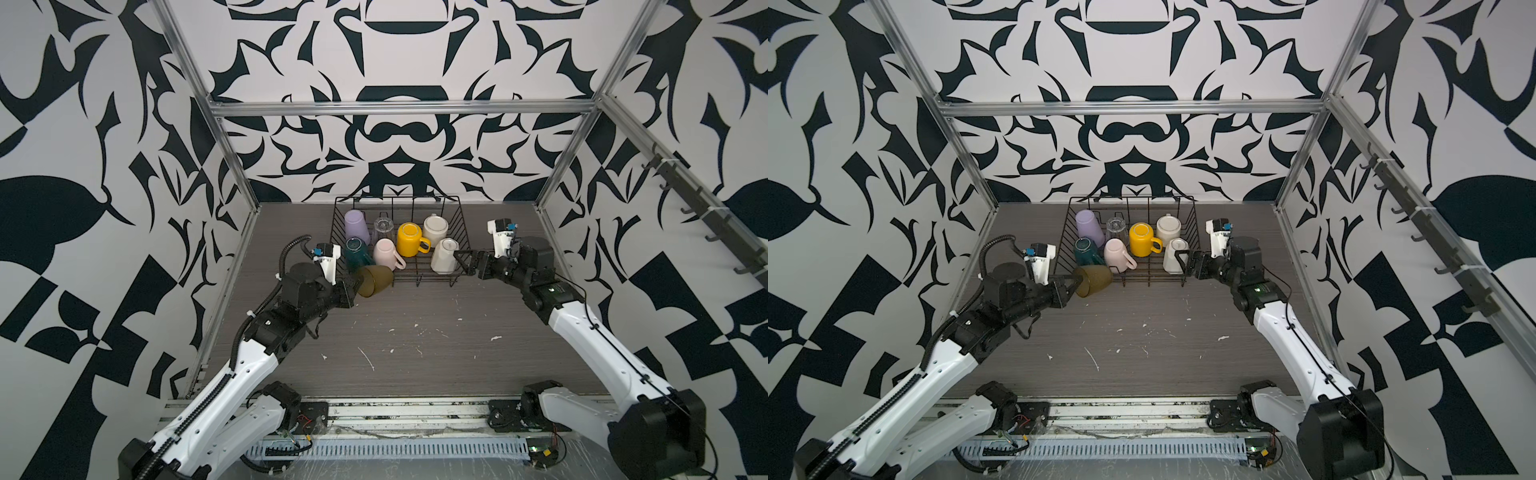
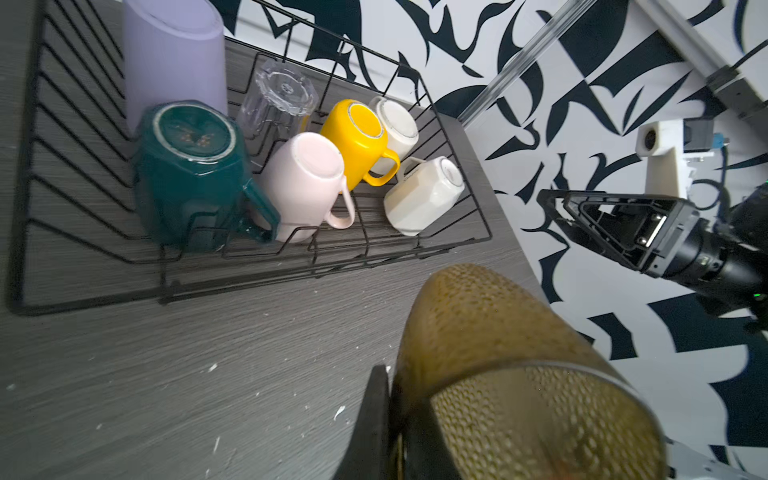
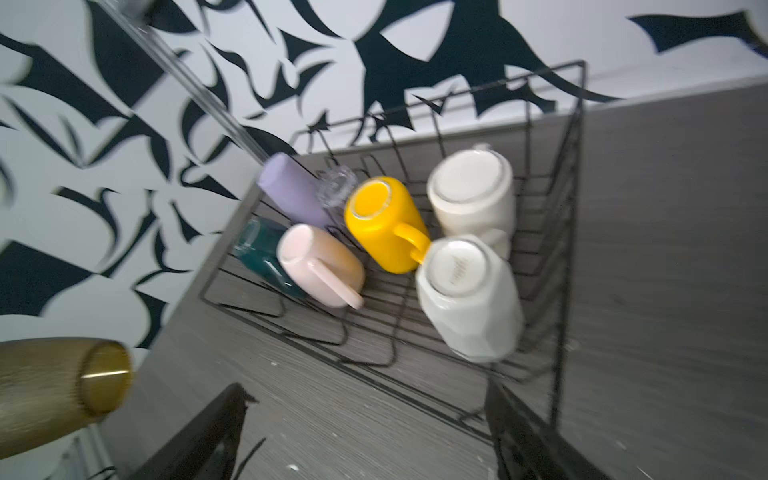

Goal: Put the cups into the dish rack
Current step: 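Carry the olive glass toward the rack while the right gripper reaches toward it, then close the right gripper on the olive glass's body beside the left gripper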

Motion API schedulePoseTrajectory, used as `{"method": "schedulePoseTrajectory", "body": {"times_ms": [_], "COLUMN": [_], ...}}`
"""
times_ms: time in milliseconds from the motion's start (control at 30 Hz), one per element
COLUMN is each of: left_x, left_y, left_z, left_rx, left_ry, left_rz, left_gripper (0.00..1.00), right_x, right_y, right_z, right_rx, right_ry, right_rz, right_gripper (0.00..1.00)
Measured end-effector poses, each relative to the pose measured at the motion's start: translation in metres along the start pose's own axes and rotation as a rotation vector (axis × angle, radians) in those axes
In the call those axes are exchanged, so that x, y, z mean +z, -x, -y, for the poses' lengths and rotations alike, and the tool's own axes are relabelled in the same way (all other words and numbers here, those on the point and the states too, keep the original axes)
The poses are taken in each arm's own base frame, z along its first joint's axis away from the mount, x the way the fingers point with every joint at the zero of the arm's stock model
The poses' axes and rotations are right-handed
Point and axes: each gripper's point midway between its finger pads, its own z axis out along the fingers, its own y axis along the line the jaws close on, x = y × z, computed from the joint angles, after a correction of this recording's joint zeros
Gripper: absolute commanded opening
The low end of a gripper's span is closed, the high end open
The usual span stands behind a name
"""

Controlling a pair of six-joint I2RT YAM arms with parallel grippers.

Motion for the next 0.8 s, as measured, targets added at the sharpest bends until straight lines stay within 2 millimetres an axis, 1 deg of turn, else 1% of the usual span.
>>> {"method": "schedulePoseTrajectory", "body": {"times_ms": [133,200,267,333,400,533,633,800], "left_x": [0.008,0.011,0.014,0.018,0.021,0.018,0.013,0.009], "left_y": [0.016,0.023,0.026,0.023,0.019,0.018,0.018,0.017], "left_z": [0.003,0.005,0.008,0.014,0.021,0.033,0.041,0.047], "left_rx": [-0.062,-0.086,-0.106,-0.121,-0.131,-0.128,-0.112,-0.102], "left_ry": [-0.131,-0.197,-0.261,-0.328,-0.384,-0.462,-0.506,-0.542], "left_rz": [-0.002,-0.007,-0.03,-0.072,-0.107,-0.14,-0.147,-0.164], "left_gripper": [0.0,0.0,0.0,0.0,0.0,0.0,0.0,0.0], "right_x": [0.003,0.003,0.004,0.005,0.006,0.011,0.017,0.026], "right_y": [0.015,0.019,0.02,0.014,0.002,-0.02,-0.027,-0.033], "right_z": [-0.035,-0.051,-0.068,-0.089,-0.112,-0.152,-0.169,-0.182], "right_rx": [0.01,0.004,-0.008,-0.039,-0.067,-0.12,-0.149,-0.178], "right_ry": [0.214,0.3,0.383,0.471,0.551,0.68,0.726,0.773], "right_rz": [0.046,0.055,0.051,0.03,-0.005,-0.079,-0.1,-0.114], "right_gripper": [0.92,0.93,0.93,0.93,0.93,0.93,0.93,0.93]}}
